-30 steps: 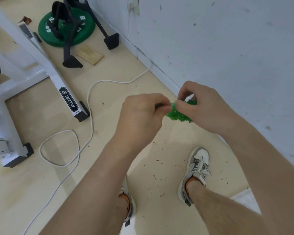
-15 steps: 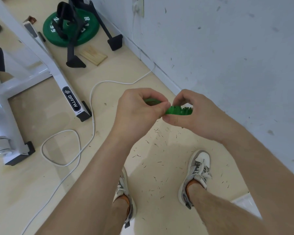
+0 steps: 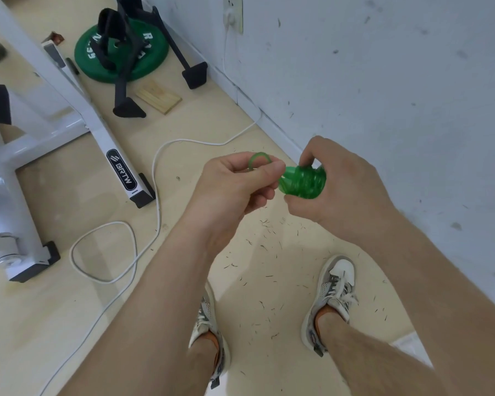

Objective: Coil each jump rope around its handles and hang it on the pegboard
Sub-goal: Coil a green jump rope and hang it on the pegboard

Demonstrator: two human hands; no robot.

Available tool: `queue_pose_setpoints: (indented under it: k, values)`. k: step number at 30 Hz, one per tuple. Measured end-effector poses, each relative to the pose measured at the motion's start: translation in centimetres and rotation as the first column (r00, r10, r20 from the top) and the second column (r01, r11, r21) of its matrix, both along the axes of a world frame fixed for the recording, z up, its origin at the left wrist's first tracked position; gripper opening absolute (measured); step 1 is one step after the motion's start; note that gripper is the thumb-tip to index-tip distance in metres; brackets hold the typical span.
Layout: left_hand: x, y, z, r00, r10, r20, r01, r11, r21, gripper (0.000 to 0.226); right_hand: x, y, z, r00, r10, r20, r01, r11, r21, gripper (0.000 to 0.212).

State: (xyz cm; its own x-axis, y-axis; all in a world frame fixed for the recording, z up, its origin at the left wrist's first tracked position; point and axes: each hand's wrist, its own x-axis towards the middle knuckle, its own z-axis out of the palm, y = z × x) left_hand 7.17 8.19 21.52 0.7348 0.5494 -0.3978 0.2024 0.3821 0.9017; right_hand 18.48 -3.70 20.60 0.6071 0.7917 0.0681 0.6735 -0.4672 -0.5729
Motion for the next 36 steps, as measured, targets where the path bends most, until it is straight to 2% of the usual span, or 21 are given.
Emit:
queue_pose_setpoints:
  k: [3,6,7,8,9,10,11,12,16,19,20,22,24,25,27,28,29,31,33,36]
  values:
    - [-0.5,0.7,0.4,0.997,-0.053,0.058,0.055,0.998,-0.027,0.005,0.1,-0.1,0.3,1.000,0.016,-0.021,-0.016,1.000,0.006,0.039]
    - [-0.7,1.0,0.5,0.997,-0.058,0.054,0.059,0.998,-0.017,0.004,0.0,-0.1,0.5,0.992,0.065,-0.111,-0.066,0.998,-0.013,0.038]
    - [-0.8,1.1,0.4,0.998,-0.064,0.023,0.063,0.997,0.048,0.004,0.1,-0.2,0.6,0.985,0.082,-0.151,-0.087,0.996,-0.031,0.037]
    - [-0.9,1.2,0.2,0.996,-0.081,-0.037,0.087,0.980,0.178,0.005,0.3,-0.3,0.7,0.976,0.097,-0.193,-0.110,0.992,-0.058,0.036]
    - [-1.1,1.4,-0.1,0.986,-0.103,-0.129,0.143,0.926,0.350,0.008,0.5,-0.5,0.7,0.966,0.111,-0.233,-0.136,0.986,-0.096,0.035]
    - [-1.3,1.6,-0.3,0.964,-0.116,-0.239,0.226,0.831,0.508,0.010,0.7,-0.7,0.8,0.955,0.124,-0.270,-0.166,0.976,-0.139,0.034]
    - [-1.5,1.8,-0.5,0.932,-0.126,-0.340,0.319,0.732,0.602,0.012,1.0,-1.0,0.8,0.944,0.135,-0.302,-0.195,0.964,-0.180,0.033]
    - [-1.7,1.9,-0.6,0.895,-0.152,-0.419,0.407,0.662,0.629,0.011,1.3,-1.2,0.9,0.934,0.142,-0.327,-0.220,0.951,-0.216,0.032]
    - [-2.1,1.3,-1.0,0.751,-0.336,-0.569,0.646,0.555,0.524,0.005,1.8,-1.6,1.1,0.934,0.160,-0.319,-0.263,0.913,-0.312,0.032]
    - [-2.1,0.6,-1.3,0.709,-0.370,-0.601,0.703,0.441,0.558,0.027,1.8,-1.7,1.1,0.950,0.169,-0.263,-0.258,0.900,-0.353,0.034]
    - [-2.0,0.5,-1.4,0.707,-0.351,-0.614,0.707,0.368,0.604,0.035,1.7,-1.7,1.1,0.952,0.175,-0.251,-0.261,0.893,-0.366,0.034]
    - [-1.7,-0.1,-1.7,0.677,-0.283,-0.680,0.731,0.147,0.667,0.046,1.6,-1.7,1.2,0.956,0.188,-0.226,-0.266,0.879,-0.396,0.035]
    - [-1.2,-1.4,-1.9,0.602,-0.176,-0.779,0.783,-0.065,0.619,0.048,1.5,-1.6,1.2,0.959,0.199,-0.201,-0.268,0.867,-0.420,0.036]
    - [-1.0,-2.0,-2.1,0.573,-0.139,-0.808,0.797,-0.134,0.589,0.046,1.5,-1.6,1.2,0.960,0.202,-0.193,-0.267,0.862,-0.431,0.036]
    - [-0.8,-3.0,-2.5,0.542,-0.142,-0.828,0.806,-0.192,0.560,0.040,1.6,-1.6,1.1,0.961,0.199,-0.190,-0.266,0.852,-0.452,0.036]
    - [-0.7,-3.1,-2.7,0.528,-0.173,-0.831,0.813,-0.180,0.554,0.038,1.6,-1.6,1.0,0.960,0.199,-0.196,-0.269,0.847,-0.459,0.036]
    - [-0.7,-3.0,-2.8,0.510,-0.217,-0.832,0.831,-0.128,0.542,0.036,1.6,-1.7,0.9,0.958,0.202,-0.203,-0.276,0.842,-0.463,0.036]
    - [-0.6,-2.6,-2.6,0.486,-0.316,-0.815,0.866,0.047,0.498,0.034,1.6,-1.6,0.7,0.952,0.219,-0.213,-0.296,0.831,-0.470,0.037]
    - [-0.8,-2.2,-2.0,0.542,-0.374,-0.753,0.840,0.244,0.484,0.027,1.6,-1.7,0.6,0.946,0.224,-0.235,-0.311,0.829,-0.465,0.037]
    - [-1.3,-1.3,-0.9,0.671,-0.413,-0.615,0.720,0.562,0.408,0.015,1.9,-1.9,0.5,0.917,0.210,-0.339,-0.343,0.848,-0.405,0.033]
